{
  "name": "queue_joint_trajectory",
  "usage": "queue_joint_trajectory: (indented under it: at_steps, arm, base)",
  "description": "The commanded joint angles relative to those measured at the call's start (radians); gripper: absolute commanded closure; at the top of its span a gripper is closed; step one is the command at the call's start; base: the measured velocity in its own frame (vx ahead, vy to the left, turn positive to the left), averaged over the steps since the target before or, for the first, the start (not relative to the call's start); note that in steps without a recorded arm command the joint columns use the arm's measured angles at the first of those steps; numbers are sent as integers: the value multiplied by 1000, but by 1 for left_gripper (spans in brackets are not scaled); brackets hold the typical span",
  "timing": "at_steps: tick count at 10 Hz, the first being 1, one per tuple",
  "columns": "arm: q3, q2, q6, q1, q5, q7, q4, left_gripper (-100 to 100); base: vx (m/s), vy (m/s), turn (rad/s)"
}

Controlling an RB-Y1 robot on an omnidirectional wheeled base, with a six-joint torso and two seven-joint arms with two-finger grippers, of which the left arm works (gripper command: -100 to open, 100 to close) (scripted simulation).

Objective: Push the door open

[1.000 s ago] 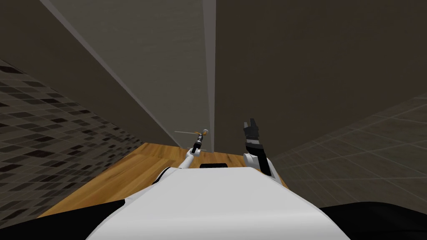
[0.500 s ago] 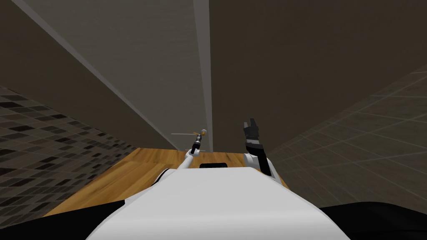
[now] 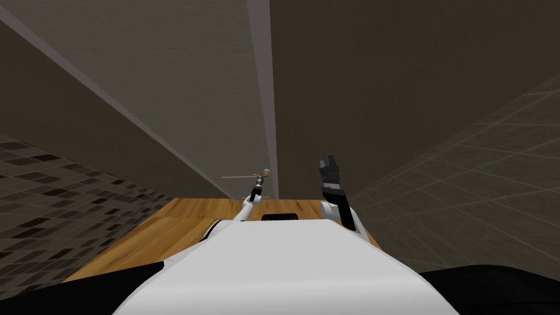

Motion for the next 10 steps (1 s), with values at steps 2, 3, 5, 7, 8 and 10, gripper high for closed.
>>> queue_joint_trajectory:
  at_steps: [2, 3, 5, 7, 8, 10]
  arm:
    - [28, 20, -15, -15, 14, -12, -1, 100]
    - [28, 20, -15, -15, 14, -12, 12, 100]
    - [60, 23, -28, -21, 32, -37, 5, 100]
    - [78, 24, -35, -24, 42, -51, 9, 100]
    - [97, 25, -42, -28, 53, -66, 13, 100]
    - [97, 25, -42, -28, 53, -66, 28, 100]
  base:
    - [12, 24, -65]
    - [1, 12, 2]
    - [6, 22, -92]
    - [21, 55, -116]
    - [32, 29, -94]
    - [7, 14, -32]
